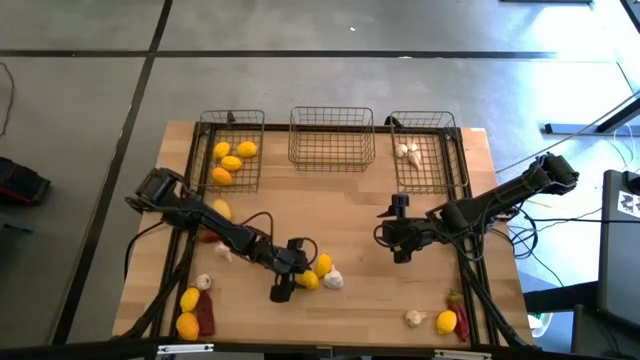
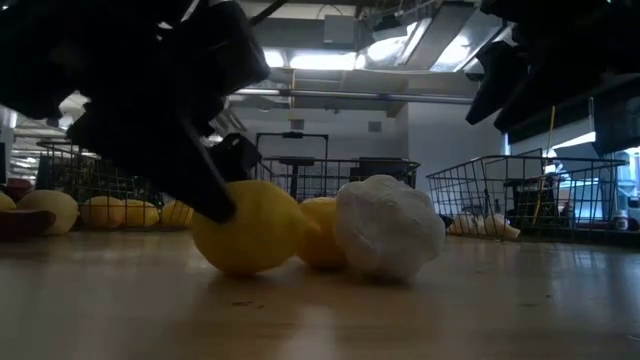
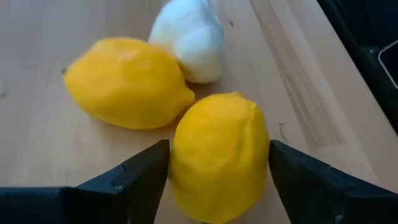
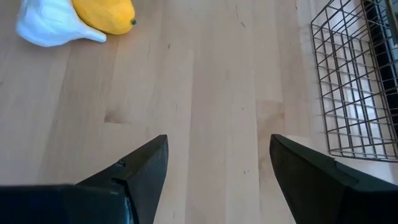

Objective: Sort produce into baskets
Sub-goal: Put the yellow lemon into the left gold wire basket

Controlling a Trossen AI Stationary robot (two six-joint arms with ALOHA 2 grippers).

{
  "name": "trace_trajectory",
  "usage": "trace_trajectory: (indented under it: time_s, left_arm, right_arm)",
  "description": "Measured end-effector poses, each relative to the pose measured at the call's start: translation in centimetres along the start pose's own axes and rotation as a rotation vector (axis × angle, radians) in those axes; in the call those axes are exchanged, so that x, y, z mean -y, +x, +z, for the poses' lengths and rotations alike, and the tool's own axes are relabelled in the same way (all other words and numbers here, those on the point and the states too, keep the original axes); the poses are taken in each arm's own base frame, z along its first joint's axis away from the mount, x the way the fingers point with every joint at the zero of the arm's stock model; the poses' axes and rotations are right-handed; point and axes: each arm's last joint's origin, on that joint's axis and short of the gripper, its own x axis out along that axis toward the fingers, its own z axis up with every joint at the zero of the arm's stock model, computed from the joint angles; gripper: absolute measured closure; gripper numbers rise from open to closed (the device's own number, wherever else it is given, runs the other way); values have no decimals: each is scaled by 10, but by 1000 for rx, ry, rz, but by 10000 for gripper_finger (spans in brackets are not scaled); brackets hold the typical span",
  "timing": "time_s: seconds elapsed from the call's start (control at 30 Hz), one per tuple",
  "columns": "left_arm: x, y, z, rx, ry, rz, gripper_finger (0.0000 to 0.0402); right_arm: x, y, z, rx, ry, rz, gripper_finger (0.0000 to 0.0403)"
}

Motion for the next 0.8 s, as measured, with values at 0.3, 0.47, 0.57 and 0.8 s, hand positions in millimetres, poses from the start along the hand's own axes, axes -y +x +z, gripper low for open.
trace_trajectory:
  time_s: [0.3, 0.47, 0.57, 0.8]
  left_arm:
    - [-2, 1, 0, -2, 3, 7, 210]
    - [1, -13, 10, 34, -17, -3, 223]
    - [4, -32, 20, 52, -45, 9, 223]
    - [-7, -94, 36, 75, -65, 184, 227]
  right_arm:
    - [0, 0, 0, 2, 0, -14, 127]
    - [1, 0, 0, 2, -6, -21, 127]
    - [1, 0, 0, 2, -21, -22, 127]
    - [2, 0, 0, 7, -69, -73, 127]
